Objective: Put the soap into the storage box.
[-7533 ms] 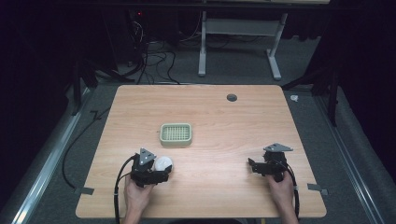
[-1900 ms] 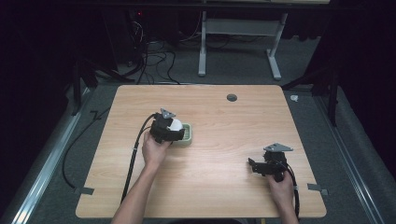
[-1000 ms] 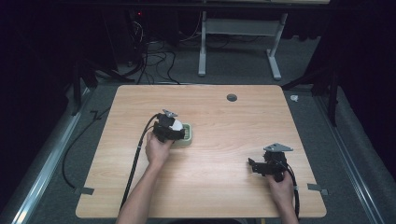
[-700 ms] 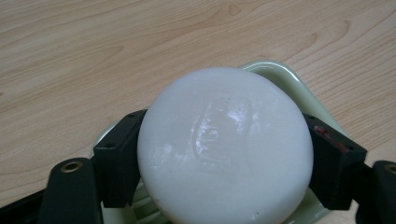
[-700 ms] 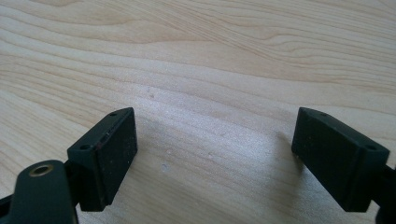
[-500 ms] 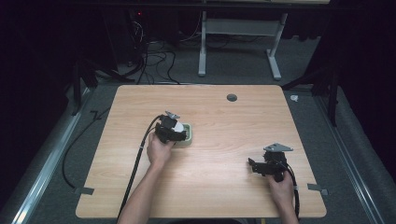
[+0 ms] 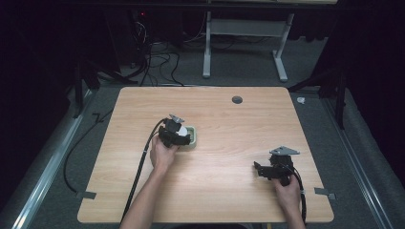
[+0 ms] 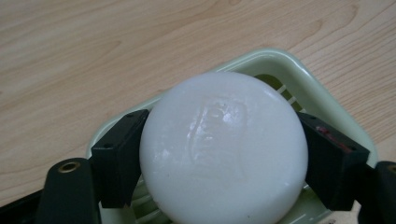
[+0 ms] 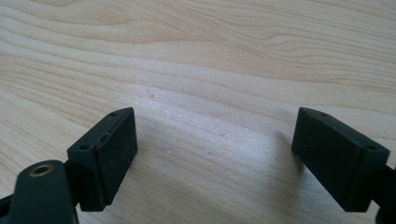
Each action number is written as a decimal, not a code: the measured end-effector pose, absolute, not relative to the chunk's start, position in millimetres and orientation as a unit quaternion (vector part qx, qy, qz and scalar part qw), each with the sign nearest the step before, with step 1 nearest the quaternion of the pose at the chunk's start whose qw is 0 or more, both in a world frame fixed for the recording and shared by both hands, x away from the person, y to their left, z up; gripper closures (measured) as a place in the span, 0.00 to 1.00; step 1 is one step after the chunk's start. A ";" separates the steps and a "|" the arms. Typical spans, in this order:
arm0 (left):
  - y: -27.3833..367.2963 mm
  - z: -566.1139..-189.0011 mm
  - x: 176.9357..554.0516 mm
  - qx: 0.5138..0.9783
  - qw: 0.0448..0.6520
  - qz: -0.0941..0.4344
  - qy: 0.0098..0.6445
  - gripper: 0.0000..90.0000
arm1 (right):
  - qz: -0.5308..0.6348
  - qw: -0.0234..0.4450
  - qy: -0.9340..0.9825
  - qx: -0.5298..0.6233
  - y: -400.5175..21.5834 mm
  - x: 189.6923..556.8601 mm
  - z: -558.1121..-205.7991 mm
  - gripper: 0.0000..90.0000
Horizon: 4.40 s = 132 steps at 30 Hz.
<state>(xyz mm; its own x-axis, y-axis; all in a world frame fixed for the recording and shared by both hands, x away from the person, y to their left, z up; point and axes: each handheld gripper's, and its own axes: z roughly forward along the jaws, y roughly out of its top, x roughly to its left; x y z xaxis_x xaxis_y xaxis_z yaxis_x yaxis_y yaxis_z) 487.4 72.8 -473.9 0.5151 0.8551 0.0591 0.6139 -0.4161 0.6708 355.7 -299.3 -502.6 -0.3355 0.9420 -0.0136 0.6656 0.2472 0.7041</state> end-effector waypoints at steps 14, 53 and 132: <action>83.1 -461.0 482.2 0.810 0.324 0.188 0.451 0.21 | 0.307 0.224 0.757 0.531 -299.2 355.7 -502.6 0.17; 100.3 -430.9 459.0 0.800 0.356 0.194 0.443 0.21 | 0.307 0.225 0.757 0.531 -299.1 355.7 -502.6 0.17; 148.1 -405.6 402.2 0.765 0.398 0.214 0.459 0.22 | 0.307 0.225 0.758 0.530 -298.9 355.7 -502.7 0.17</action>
<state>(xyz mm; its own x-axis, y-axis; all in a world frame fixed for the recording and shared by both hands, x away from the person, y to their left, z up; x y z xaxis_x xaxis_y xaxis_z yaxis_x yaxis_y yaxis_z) 402.2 148.1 -405.6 0.4876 0.8723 -0.0368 0.5315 -0.2632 0.8052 355.7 -298.9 -502.7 -0.3363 0.9416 -0.0159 0.6657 0.2496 0.7032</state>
